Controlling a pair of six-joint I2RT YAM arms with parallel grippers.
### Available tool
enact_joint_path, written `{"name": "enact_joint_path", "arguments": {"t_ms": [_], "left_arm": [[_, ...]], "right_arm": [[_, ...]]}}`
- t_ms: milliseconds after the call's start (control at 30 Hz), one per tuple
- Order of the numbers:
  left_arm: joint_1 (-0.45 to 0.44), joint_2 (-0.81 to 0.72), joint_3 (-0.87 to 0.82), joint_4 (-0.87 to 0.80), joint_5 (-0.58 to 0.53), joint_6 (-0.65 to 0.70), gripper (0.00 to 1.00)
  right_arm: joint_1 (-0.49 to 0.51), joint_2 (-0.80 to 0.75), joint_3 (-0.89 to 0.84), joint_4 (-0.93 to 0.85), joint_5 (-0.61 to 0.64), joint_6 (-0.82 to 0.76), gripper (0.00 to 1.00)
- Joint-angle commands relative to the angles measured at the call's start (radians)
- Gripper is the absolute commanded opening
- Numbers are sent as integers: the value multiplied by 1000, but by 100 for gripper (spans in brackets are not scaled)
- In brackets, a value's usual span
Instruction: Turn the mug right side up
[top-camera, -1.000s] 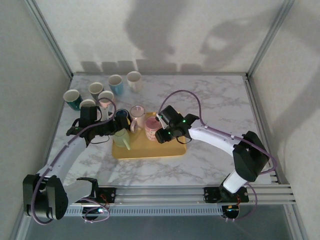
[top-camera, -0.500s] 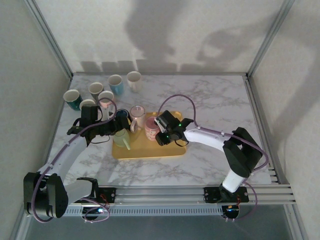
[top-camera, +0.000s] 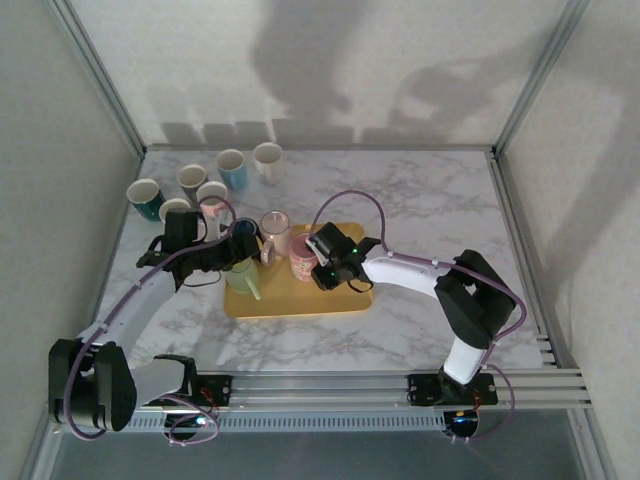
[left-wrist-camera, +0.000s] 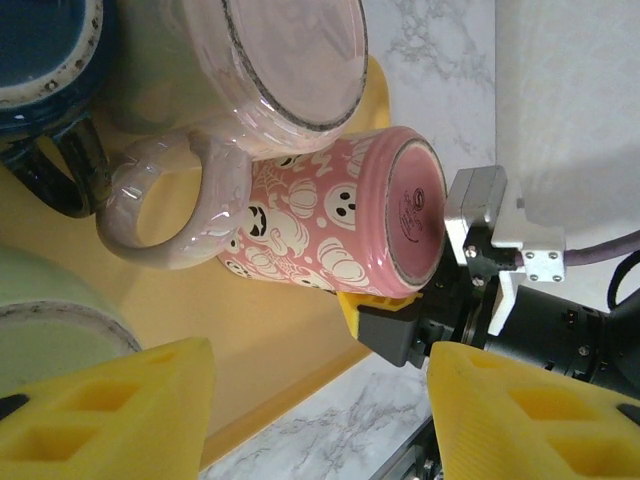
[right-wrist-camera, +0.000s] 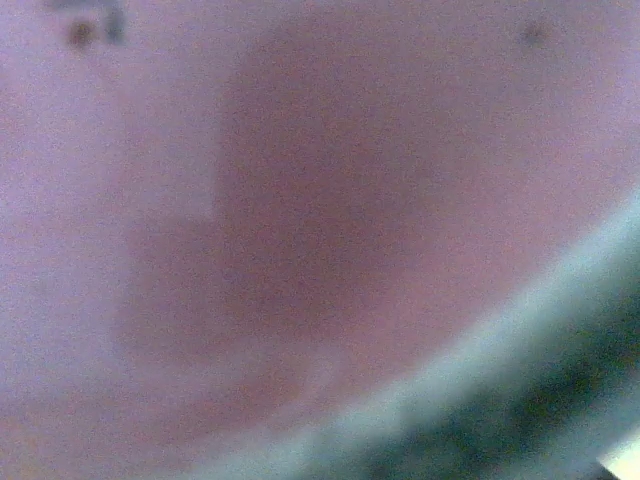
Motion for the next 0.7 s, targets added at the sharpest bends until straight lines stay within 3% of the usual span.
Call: {"name": "enact_joint_path", "arguments": {"t_ms": [0,100,300,667], "left_arm": [[-14,7,18,25,-4,-17,58],[-22,6,29,25,-10,-29,58],[-37,-14,72,13,-12,-50,58],[-62,-82,121,48,-12,-153,58]], "right_arm": [[10,-19,26,5,32,-25,26],[11,-39,25,1,43,-32,13],[11,-125,6,-2,21,-54,0],[-18,-369,-9,-47,-53,-17,0]]}}
